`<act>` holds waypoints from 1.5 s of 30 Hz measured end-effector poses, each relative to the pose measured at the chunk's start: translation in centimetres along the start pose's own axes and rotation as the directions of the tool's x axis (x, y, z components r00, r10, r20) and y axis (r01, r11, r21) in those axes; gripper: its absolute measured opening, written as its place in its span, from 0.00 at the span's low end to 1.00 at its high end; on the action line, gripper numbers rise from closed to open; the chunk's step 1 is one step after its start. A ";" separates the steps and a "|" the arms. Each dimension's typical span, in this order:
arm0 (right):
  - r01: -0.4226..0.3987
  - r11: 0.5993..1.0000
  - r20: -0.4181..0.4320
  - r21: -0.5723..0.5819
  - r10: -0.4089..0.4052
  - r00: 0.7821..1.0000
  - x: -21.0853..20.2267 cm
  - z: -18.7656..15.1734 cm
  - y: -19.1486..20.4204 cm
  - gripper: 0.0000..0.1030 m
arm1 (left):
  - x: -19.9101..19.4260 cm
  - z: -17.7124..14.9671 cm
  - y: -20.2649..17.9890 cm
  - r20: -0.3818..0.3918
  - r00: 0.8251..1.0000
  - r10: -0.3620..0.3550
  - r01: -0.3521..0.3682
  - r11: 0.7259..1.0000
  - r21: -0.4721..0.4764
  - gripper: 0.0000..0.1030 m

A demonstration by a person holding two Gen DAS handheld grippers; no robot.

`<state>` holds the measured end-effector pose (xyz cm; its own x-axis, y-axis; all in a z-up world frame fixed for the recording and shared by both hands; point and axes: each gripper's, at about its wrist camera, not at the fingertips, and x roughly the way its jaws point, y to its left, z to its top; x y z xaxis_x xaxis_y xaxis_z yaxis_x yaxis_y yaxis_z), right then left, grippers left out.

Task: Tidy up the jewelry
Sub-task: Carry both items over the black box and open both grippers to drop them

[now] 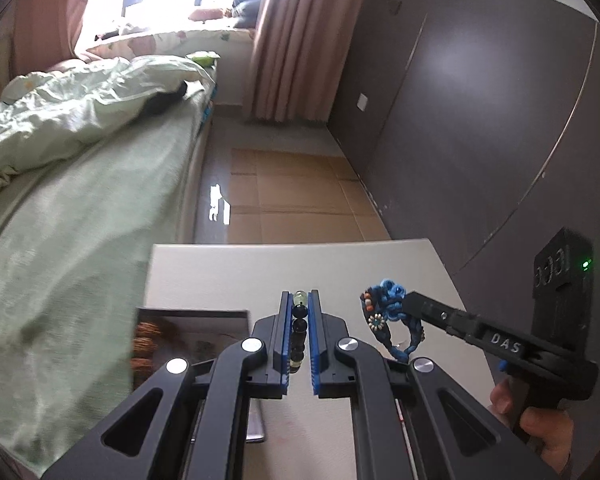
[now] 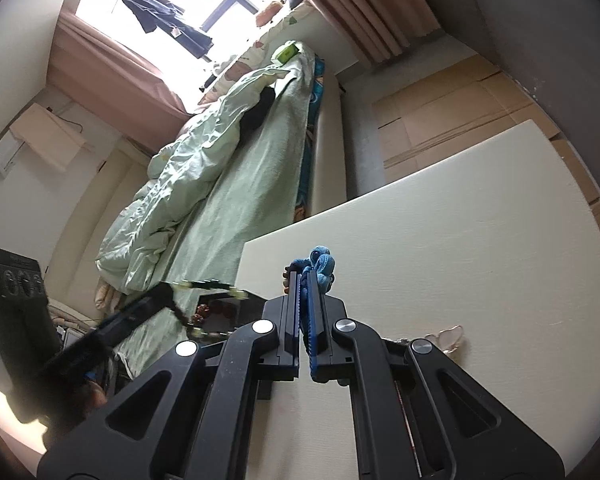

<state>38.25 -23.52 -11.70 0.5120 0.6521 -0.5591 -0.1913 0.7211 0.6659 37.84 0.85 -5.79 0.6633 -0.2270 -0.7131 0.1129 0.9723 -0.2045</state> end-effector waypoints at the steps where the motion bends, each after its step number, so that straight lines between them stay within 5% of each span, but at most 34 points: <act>1: -0.004 1.000 -0.001 -0.001 0.004 1.000 0.1 -0.1 0.1 0.05 | -0.4 0.1 0.2 0.005 1.000 0.005 -0.005 1.000 0.001 0.05; 18: -0.098 0.995 -0.021 -0.028 0.098 0.995 2.2 -1.2 4.2 0.05 | -1.0 -2.1 4.7 -0.024 0.999 0.043 -0.045 0.995 -0.088 0.07; 22: -0.114 0.993 -0.039 -0.039 0.112 0.993 3.2 -1.8 5.4 0.05 | -1.6 -2.5 6.1 -0.011 0.998 0.062 -0.063 0.991 -0.118 0.33; 33: -0.159 0.986 -0.086 -0.057 0.154 0.984 5.6 -3.5 8.2 0.05 | -4.5 -3.9 9.7 0.016 0.993 0.117 -0.112 0.978 -0.177 0.48; 38: -0.167 0.982 -0.099 -0.083 0.159 0.982 6.5 -4.2 9.7 0.06 | -5.3 -4.4 10.6 0.023 0.990 0.141 -0.134 0.972 -0.194 0.65; 40: -0.162 0.983 -0.123 -0.083 0.151 0.981 6.9 -4.4 10.0 0.29 | -5.6 -4.5 10.8 0.026 0.989 0.148 -0.140 0.970 -0.199 0.76; 41: -0.151 0.985 -0.115 -0.083 0.141 0.983 6.7 -4.3 9.9 0.55 | -5.8 -4.6 10.8 0.032 0.988 0.154 -0.144 0.969 -0.200 0.82; 42: -0.124 0.988 -0.085 -0.094 0.116 0.990 6.1 -4.2 9.8 0.63 | -6.0 -4.8 10.8 0.040 0.987 0.159 -0.148 0.969 -0.200 0.84; 45: -0.104 0.988 -0.051 -0.111 0.099 0.994 4.7 -3.9 9.2 0.63 | -6.2 -5.0 10.4 0.054 0.985 0.164 -0.150 0.968 -0.199 0.90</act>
<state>35.64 -12.93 -10.12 0.4471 0.7314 -0.5149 -0.3354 0.6707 0.6615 31.21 12.14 -6.80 0.7118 -0.0616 -0.6997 -0.1373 0.9647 -0.2246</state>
